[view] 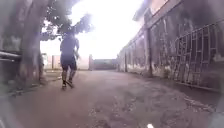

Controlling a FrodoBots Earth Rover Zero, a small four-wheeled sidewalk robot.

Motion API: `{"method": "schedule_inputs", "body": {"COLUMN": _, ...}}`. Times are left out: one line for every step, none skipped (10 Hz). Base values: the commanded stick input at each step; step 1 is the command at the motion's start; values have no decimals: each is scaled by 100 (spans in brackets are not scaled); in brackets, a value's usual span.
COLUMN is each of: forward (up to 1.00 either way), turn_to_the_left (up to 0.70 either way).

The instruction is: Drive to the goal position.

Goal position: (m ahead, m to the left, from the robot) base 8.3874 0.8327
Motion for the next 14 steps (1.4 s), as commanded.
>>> {"method": "schedule_inputs", "body": {"forward": 100, "turn_to_the_left": 27}}
{"method": "schedule_inputs", "body": {"forward": 100, "turn_to_the_left": 1}}
{"method": "schedule_inputs", "body": {"forward": 100, "turn_to_the_left": 0}}
{"method": "schedule_inputs", "body": {"forward": 100, "turn_to_the_left": 0}}
{"method": "schedule_inputs", "body": {"forward": 100, "turn_to_the_left": 0}}
{"method": "schedule_inputs", "body": {"forward": 100, "turn_to_the_left": 0}}
{"method": "schedule_inputs", "body": {"forward": 100, "turn_to_the_left": 0}}
{"method": "schedule_inputs", "body": {"forward": 100, "turn_to_the_left": 0}}
{"method": "schedule_inputs", "body": {"forward": 100, "turn_to_the_left": 0}}
{"method": "schedule_inputs", "body": {"forward": 100, "turn_to_the_left": 0}}
{"method": "schedule_inputs", "body": {"forward": 100, "turn_to_the_left": 0}}
{"method": "schedule_inputs", "body": {"forward": 100, "turn_to_the_left": 0}}
{"method": "schedule_inputs", "body": {"forward": 100, "turn_to_the_left": 0}}
{"method": "schedule_inputs", "body": {"forward": 100, "turn_to_the_left": 0}}
